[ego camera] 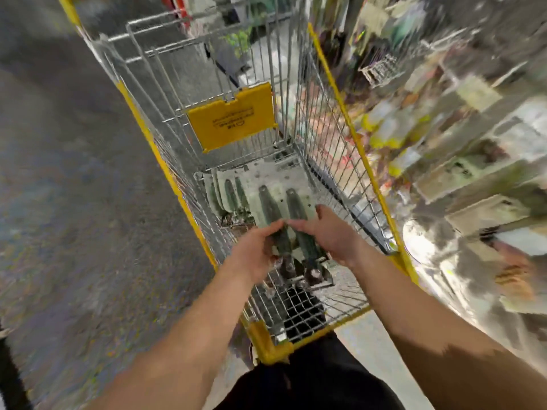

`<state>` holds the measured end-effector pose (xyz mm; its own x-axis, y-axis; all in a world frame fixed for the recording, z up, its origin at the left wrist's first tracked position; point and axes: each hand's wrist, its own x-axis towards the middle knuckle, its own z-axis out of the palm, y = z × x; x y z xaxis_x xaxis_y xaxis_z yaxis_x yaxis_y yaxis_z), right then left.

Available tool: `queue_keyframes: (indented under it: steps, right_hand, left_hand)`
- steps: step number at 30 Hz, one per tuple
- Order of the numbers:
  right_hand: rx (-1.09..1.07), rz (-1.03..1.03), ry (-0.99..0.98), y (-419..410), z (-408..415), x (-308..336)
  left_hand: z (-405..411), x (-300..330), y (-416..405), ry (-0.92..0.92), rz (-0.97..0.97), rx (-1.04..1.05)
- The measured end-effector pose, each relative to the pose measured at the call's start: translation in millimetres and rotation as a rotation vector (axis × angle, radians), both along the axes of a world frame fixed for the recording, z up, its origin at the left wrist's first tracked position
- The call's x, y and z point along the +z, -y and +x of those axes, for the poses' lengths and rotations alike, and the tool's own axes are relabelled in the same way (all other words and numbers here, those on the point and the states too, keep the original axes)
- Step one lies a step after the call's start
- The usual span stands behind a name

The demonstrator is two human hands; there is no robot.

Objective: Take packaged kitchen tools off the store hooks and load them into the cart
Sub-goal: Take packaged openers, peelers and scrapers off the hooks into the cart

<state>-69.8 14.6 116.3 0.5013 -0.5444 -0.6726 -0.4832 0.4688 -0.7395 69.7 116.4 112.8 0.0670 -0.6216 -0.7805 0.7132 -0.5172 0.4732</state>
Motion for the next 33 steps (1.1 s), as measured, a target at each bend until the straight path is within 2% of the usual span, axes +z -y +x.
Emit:
queue_keyframes:
  steps: [3, 8, 13, 15, 16, 18, 21, 24, 30, 33]
  right_hand:
    - [-0.109, -0.143, -0.032, -34, -16, 39]
    - [-0.103, -0.471, -0.137, -65, -55, 105]
    - [-0.243, -0.666, -0.197, -76, -107, 162]
    - [-0.297, -0.718, -0.25, -78, -130, 182]
    - [-0.319, -0.757, -0.263, -78, -143, 192]
    - [-0.367, -0.816, -0.268, -80, -168, 209]
    - [-0.431, -0.866, -0.282, -79, -211, 229]
    - [-0.511, -0.982, -0.333, -76, -262, 246]
    - [-0.635, -1.174, -0.526, -81, -376, 283]
    - [-0.663, -1.194, -0.582, -81, -426, 297]
  left_hand:
    - [-13, 34, -17, -0.012, -0.039, -0.013]
    - [-51, 95, -26, -0.047, -0.108, -0.035]
    - [-90, 147, -16, -0.137, -0.247, -0.19]
    - [-108, 168, -5, -0.214, -0.208, -0.267]
    - [-119, 178, -2, -0.228, -0.249, -0.351]
    - [-144, 186, 5, -0.121, -0.372, -0.413]
    - [-193, 205, 23, -0.065, -0.474, -0.449]
    - [-252, 228, 38, -0.033, -0.538, -0.443]
    - [-373, 272, 47, 0.148, -0.621, -0.464]
    - [-425, 291, 49, 0.184, -0.666, -0.446]
